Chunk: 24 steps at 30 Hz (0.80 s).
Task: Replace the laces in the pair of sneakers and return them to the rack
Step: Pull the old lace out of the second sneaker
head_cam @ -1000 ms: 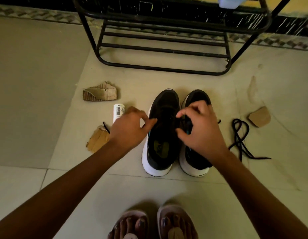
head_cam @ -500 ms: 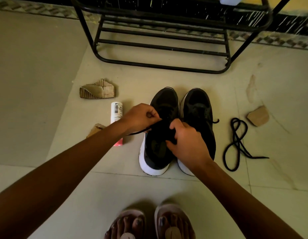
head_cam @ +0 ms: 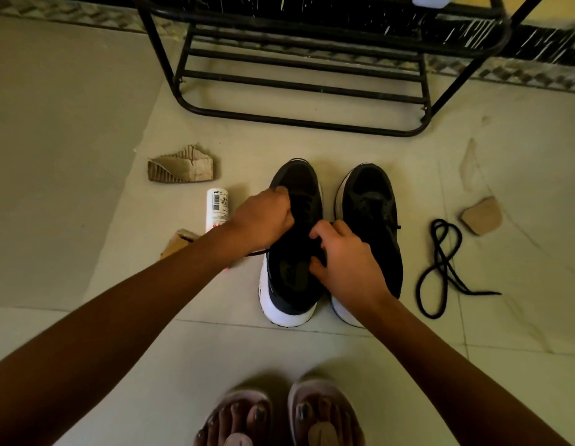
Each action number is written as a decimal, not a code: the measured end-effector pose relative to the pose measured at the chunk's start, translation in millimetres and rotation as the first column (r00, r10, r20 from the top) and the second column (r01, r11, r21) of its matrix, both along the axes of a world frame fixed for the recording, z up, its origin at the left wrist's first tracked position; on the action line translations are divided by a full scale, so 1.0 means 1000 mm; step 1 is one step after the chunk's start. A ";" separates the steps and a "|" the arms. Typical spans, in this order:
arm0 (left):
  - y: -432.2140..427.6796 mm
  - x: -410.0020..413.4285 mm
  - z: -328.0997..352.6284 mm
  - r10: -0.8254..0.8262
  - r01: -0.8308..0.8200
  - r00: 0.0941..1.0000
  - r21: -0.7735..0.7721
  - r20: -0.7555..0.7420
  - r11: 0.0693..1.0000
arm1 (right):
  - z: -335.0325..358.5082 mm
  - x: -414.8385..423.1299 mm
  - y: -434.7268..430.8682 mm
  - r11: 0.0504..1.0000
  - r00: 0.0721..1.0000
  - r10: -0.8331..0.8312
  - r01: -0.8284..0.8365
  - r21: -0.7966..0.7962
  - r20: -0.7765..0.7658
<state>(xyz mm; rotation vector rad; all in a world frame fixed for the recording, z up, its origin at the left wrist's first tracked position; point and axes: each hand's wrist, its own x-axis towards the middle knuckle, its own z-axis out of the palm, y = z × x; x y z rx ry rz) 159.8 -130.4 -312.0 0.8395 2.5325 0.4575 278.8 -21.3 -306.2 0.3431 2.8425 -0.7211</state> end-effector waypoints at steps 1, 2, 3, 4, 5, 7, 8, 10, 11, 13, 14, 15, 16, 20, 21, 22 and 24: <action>-0.001 -0.001 0.001 0.009 -0.009 1.000 -0.007 -0.026 1.000 | 0.000 -0.001 -0.001 1.000 1.000 0.005 -0.005 0.007 -0.001; -0.002 -0.002 0.001 0.029 -0.028 0.999 0.010 -0.025 1.000 | 0.000 -0.002 -0.002 1.000 1.000 0.011 -0.012 0.018 0.002; -0.003 -0.003 0.000 0.057 -0.058 0.998 0.046 0.006 0.997 | 0.000 -0.002 -0.003 0.999 1.000 0.018 -0.019 0.028 0.010; -0.004 -0.004 0.001 0.096 -0.102 0.993 0.102 0.064 0.989 | 0.000 -0.001 -0.004 0.999 1.000 0.023 -0.023 0.036 0.019; -0.005 -0.005 0.000 0.142 -0.168 0.977 0.165 0.157 0.972 | 0.000 -0.001 -0.004 0.999 0.999 0.023 -0.024 0.039 0.026; -0.004 -0.003 0.000 0.235 -0.369 0.876 0.272 0.421 0.889 | 0.000 0.000 -0.006 0.999 1.000 0.017 -0.019 0.044 0.025; -0.004 -0.003 0.001 0.263 -0.484 0.788 0.294 0.557 0.824 | 0.000 0.000 -0.006 0.999 1.000 0.014 -0.015 0.048 0.021; -0.005 -0.003 0.003 0.258 -0.637 0.615 0.277 0.745 0.720 | -0.001 -0.001 -0.007 0.999 1.000 0.005 -0.006 0.048 0.026; -0.007 -0.004 0.004 0.233 -0.654 0.580 0.276 0.780 0.704 | -0.001 -0.001 -0.007 0.999 1.000 -0.001 0.000 0.042 0.029; -0.012 -0.008 0.006 0.174 -0.574 0.641 0.316 0.748 0.755 | -0.002 -0.001 -0.006 1.000 0.999 -0.013 0.012 0.029 0.029; -0.014 -0.010 0.007 0.142 -0.513 0.682 0.332 0.718 0.792 | -0.003 0.000 -0.006 1.000 0.999 -0.019 0.018 0.025 0.028; -0.016 -0.011 0.008 0.111 -0.467 0.704 0.340 0.701 0.816 | -0.004 0.000 -0.006 0.999 0.999 -0.024 0.023 0.024 0.029; -0.018 -0.012 0.009 0.087 -0.443 0.703 0.338 0.706 0.830 | -0.004 0.000 -0.006 0.999 0.999 -0.030 0.029 0.022 0.030; -0.021 -0.012 0.009 0.058 -0.295 0.750 0.255 0.658 0.921 | -0.005 0.000 -0.007 0.998 0.998 -0.057 0.057 0.000 0.012; -0.021 -0.013 0.009 0.043 -0.191 0.843 0.223 0.536 0.956 | -0.005 0.000 -0.007 0.998 0.998 -0.062 0.062 -0.003 0.006; -0.022 -0.015 0.008 0.020 -0.081 0.939 0.163 0.345 0.983 | -0.005 0.000 -0.007 0.998 0.998 -0.067 0.067 -0.006 0.004; -0.024 -0.016 0.009 -0.015 0.015 0.996 -0.006 -0.090 1.000 | -0.005 0.000 -0.007 0.997 0.997 -0.076 0.076 -0.010 0.007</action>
